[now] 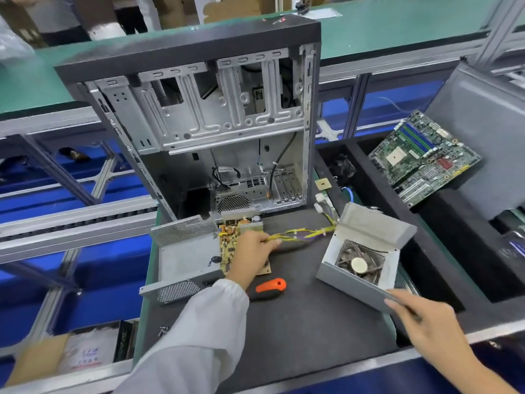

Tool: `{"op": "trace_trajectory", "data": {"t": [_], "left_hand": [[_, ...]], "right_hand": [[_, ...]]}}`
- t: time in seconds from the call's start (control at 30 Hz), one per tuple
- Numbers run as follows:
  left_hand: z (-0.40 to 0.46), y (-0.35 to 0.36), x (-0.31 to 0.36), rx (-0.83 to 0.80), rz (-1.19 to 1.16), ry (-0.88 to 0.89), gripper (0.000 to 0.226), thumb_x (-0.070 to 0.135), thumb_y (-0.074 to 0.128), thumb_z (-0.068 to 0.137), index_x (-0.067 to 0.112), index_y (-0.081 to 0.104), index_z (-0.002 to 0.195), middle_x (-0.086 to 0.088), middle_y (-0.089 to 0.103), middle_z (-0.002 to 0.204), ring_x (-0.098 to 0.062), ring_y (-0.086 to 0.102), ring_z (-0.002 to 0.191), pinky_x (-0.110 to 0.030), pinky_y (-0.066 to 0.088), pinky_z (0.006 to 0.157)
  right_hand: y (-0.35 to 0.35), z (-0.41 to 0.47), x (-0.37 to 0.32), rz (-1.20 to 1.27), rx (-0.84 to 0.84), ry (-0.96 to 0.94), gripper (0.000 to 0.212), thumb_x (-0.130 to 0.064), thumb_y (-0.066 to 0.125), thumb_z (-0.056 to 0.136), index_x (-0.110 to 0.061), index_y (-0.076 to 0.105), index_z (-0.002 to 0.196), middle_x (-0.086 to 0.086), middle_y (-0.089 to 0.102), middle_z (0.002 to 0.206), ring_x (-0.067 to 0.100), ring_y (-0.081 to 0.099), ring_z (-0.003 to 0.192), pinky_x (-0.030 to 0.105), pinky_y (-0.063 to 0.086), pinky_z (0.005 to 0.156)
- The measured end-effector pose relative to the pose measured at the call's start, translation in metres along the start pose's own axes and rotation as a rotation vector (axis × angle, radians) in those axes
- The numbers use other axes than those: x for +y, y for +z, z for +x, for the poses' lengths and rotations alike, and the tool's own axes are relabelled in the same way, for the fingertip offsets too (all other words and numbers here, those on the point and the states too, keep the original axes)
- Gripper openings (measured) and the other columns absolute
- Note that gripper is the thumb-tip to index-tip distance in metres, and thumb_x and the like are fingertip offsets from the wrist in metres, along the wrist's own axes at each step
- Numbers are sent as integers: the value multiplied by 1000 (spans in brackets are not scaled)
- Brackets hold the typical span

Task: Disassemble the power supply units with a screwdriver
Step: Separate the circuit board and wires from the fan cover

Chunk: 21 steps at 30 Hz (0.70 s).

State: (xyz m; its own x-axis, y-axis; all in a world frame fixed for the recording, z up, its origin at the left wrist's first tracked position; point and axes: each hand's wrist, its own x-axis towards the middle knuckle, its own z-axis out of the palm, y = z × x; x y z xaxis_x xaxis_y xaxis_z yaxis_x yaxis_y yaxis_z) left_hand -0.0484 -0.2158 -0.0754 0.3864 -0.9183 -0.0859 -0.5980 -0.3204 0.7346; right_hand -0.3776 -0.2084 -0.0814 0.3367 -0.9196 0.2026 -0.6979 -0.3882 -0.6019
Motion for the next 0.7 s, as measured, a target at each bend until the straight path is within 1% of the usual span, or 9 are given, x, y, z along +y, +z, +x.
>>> {"op": "trace_trajectory", "data": {"t": [0.07, 0.1, 0.17, 0.23, 0.3, 0.37, 0.43, 0.57, 0.7], "left_hand": [[0, 4, 3, -19, 31, 45, 29, 26, 71, 87, 4, 65, 69, 0, 47, 52, -16, 44, 57, -32, 34, 59], [-2, 4, 5, -49, 60, 79, 20, 26, 72, 87, 7, 69, 81, 0, 53, 58, -16, 49, 61, -33, 37, 62], [-13, 1, 6, -35, 117, 156, 21, 29, 71, 87, 16, 64, 102, 8, 53, 57, -7, 49, 57, -26, 37, 56], [-33, -3, -2, 90, 247, 298, 17, 35, 64, 88, 25, 55, 98, 10, 44, 48, -1, 45, 47, -17, 27, 47], [-58, 0, -14, 41, 450, 375, 20, 42, 54, 89, 25, 51, 97, 6, 58, 61, -8, 59, 59, -24, 32, 51], [-75, 8, -21, -55, 627, 347, 33, 46, 52, 91, 21, 47, 112, -4, 69, 89, -28, 66, 84, -32, 35, 60], [-79, 11, -26, -71, 708, 280, 47, 45, 56, 92, 18, 40, 127, -8, 68, 103, -33, 65, 93, -34, 38, 63], [-85, 4, -34, -20, 770, 184, 52, 46, 55, 94, 19, 33, 133, -5, 70, 100, -29, 67, 90, -33, 34, 60], [-82, -4, -37, -2, 785, 126, 36, 44, 48, 98, 19, 41, 123, -6, 70, 104, -31, 67, 94, -35, 40, 66]], "right_hand": [[5, -13, -12, 12, 6, -78, 17, 3, 78, 72, -9, 75, 84, -1, 66, 59, 9, 52, 44, 16, 41, 50], [8, -18, -19, 29, 9, -128, 7, -5, 74, 79, -10, 75, 84, -6, 62, 58, 6, 48, 43, 13, 40, 49], [15, -24, -31, 60, -11, -166, 19, -22, 59, 85, -10, 74, 84, -13, 52, 56, 0, 34, 47, 9, 34, 49], [24, -26, -40, 41, -35, -207, 19, -21, 60, 82, -9, 74, 82, -10, 45, 50, 0, 26, 52, 13, 32, 45], [34, -29, -48, 9, -30, -243, 11, -14, 65, 76, -9, 74, 79, -8, 37, 46, 5, 23, 51, 18, 30, 42], [43, -31, -53, 1, -24, -281, 17, -18, 59, 80, -10, 73, 77, -5, 39, 45, 12, 28, 47, 18, 29, 43], [52, -30, -58, 22, -35, -309, 26, -24, 52, 83, -10, 73, 80, -5, 46, 49, 11, 37, 45, 16, 32, 47], [70, -30, -70, 39, -53, -338, 23, -21, 55, 82, -8, 74, 84, -2, 58, 58, 13, 48, 47, 17, 39, 51], [81, -32, -81, 15, -45, -326, 15, -12, 62, 76, -6, 75, 82, 1, 65, 62, 12, 55, 45, 18, 44, 52]]}}
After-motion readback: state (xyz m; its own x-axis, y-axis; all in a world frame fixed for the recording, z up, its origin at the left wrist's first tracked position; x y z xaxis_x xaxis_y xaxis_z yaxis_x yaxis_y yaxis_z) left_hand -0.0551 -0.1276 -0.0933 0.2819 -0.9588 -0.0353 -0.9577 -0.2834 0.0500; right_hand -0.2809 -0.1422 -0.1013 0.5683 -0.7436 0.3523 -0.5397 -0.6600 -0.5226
